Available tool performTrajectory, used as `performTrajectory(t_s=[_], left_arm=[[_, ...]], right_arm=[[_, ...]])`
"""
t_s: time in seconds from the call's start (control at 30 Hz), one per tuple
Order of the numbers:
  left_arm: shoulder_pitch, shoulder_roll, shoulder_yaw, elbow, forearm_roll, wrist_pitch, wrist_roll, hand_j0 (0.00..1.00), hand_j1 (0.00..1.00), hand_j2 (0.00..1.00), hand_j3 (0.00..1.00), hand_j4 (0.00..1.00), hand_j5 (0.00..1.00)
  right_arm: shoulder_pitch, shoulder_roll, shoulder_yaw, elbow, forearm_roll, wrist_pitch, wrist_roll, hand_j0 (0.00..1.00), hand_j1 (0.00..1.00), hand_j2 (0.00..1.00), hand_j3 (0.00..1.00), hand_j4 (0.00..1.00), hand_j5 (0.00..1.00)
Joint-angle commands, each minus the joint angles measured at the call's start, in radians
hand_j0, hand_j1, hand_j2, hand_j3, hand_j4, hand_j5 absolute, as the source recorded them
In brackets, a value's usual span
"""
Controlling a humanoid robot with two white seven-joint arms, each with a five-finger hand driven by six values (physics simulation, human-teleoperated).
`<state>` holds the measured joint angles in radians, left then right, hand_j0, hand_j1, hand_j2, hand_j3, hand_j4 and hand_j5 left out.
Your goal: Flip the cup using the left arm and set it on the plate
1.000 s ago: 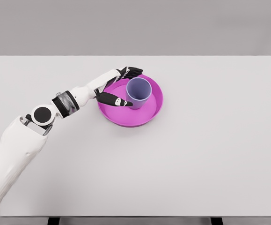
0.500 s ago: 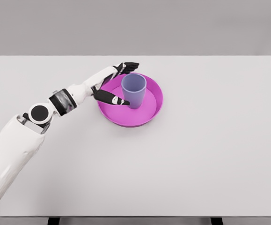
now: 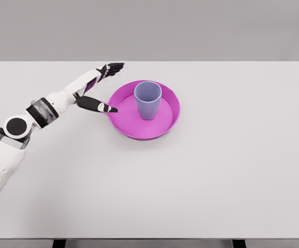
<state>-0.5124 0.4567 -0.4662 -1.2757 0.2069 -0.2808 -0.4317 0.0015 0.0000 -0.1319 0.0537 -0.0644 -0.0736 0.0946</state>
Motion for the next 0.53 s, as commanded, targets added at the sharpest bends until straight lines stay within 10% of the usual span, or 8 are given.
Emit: performTrajectory(t_s=[0.0,0.17,0.5], left_arm=[[0.002,0.063,0.044,-0.004,0.012,-0.069,-0.004,1.00,1.00,1.00,1.00,1.00,1.00],[0.034,0.201,0.064,-0.002,0.009,-0.317,-0.005,1.00,1.00,1.00,1.00,1.00,1.00],[0.061,0.266,0.066,-0.005,-0.006,-0.330,-0.005,1.00,1.00,1.00,1.00,1.00,1.00]], right_arm=[[0.000,0.000,0.000,0.000,0.000,0.000,0.001,1.00,1.00,1.00,1.00,1.00,1.00],[0.000,0.000,0.000,0.000,0.000,0.000,-0.001,1.00,1.00,1.00,1.00,1.00,1.00],[0.000,0.000,0.000,0.000,0.000,0.000,-0.001,1.00,1.00,1.00,1.00,1.00,1.00]])
